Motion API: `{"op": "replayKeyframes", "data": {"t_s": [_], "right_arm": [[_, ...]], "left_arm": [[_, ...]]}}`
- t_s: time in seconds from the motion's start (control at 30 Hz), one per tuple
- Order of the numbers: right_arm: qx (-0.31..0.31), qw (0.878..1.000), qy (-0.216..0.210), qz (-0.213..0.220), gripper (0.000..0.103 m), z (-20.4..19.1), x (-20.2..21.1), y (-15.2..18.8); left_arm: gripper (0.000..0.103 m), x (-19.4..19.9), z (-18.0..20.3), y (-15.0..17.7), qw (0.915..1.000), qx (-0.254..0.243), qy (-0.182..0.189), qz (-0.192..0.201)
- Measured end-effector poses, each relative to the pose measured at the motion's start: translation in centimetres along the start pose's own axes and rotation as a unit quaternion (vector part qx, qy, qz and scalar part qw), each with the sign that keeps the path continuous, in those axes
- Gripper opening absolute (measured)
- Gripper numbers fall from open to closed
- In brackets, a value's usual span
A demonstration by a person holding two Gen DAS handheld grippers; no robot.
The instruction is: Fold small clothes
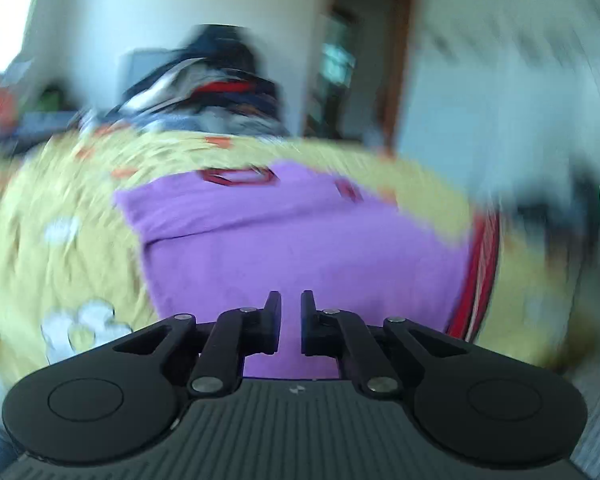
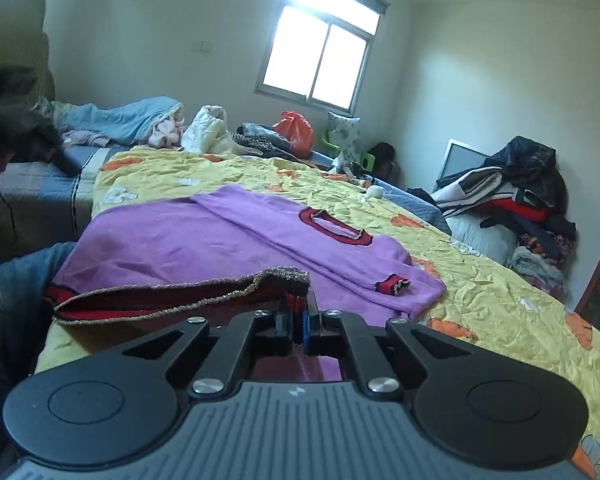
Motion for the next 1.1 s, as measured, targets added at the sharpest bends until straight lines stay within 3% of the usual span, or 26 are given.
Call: {"op": "replayKeyframes", "data": {"t_s": [0.03, 0.07, 0.1, 0.27, 0.5, 0.63, 0.7, 0.77, 0.83, 0.93, 0.97, 1.0, 1.1], "right_arm": [[-0.019, 1.000, -0.007, 0.008, 0.004, 0.4, 0.2, -0.3], [-0.035, 0.999, -0.014, 0.016, 0.004, 0.6, 0.2, -0.8], [-0.039, 0.999, -0.018, 0.024, 0.004, 0.6, 0.1, -1.6], [-0.016, 0.998, -0.032, 0.053, 0.004, 0.3, 0.0, -5.9], [-0.070, 0.995, -0.005, 0.070, 0.004, 5.1, -3.3, -9.1], [-0.123, 0.991, 0.014, 0.049, 0.004, 9.8, -8.0, -9.5], [-0.140, 0.989, 0.017, 0.034, 0.004, 11.3, -10.1, -9.1], [-0.142, 0.989, 0.018, 0.024, 0.004, 12.0, -11.7, -8.6], [-0.143, 0.989, 0.018, 0.016, 0.004, 12.1, -12.9, -8.4], [-0.145, 0.989, 0.015, 0.011, 0.004, 11.9, -13.8, -8.3], [-0.144, 0.989, 0.015, 0.010, 0.004, 11.8, -13.8, -8.3], [-0.145, 0.989, 0.012, 0.010, 0.004, 11.6, -13.7, -8.4], [-0.144, 0.990, 0.008, 0.008, 0.004, 11.5, -13.1, -8.4]], "left_arm": [[0.044, -0.5, 1.4, 0.9, 0.9983, -0.054, -0.018, -0.010], [0.065, -1.2, 2.6, 1.7, 0.9957, -0.088, -0.020, -0.021], [0.075, -1.8, 3.6, 2.4, 0.9939, -0.106, -0.015, -0.027], [0.075, -3.3, 5.9, 3.6, 0.9938, -0.104, 0.035, -0.015], [0.085, -4.8, 6.5, 8.1, 0.9784, -0.202, 0.004, -0.045], [0.091, -6.0, 7.2, 8.0, 0.9571, -0.288, -0.028, -0.022], [0.093, -6.5, 8.1, 8.3, 0.9396, -0.341, -0.035, -0.006], [0.093, -7.1, 8.9, 8.8, 0.9168, -0.394, -0.066, 0.009], [0.093, -7.4, 10.0, 9.3, 0.9062, -0.416, -0.073, 0.026], [0.083, -8.0, 11.0, 9.5, 0.9020, -0.425, -0.070, 0.033], [0.066, -8.0, 11.3, 9.6, 0.9042, -0.421, -0.068, 0.032], [0.043, -8.0, 11.2, 9.3, 0.9111, -0.407, -0.063, 0.025], [0.021, -7.2, 9.7, 7.5, 0.9448, -0.324, -0.045, 0.018]]}}
Point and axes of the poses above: each gripper's, at about its wrist camera, not at the fingertips, and x roughly against the way its jaws point, z to its right, y to its underside, the point moved 10 cm from there along -x, roughly the way its jaws point, and after that the axes turned 4 degrees about -z, right-handed, at the moved point
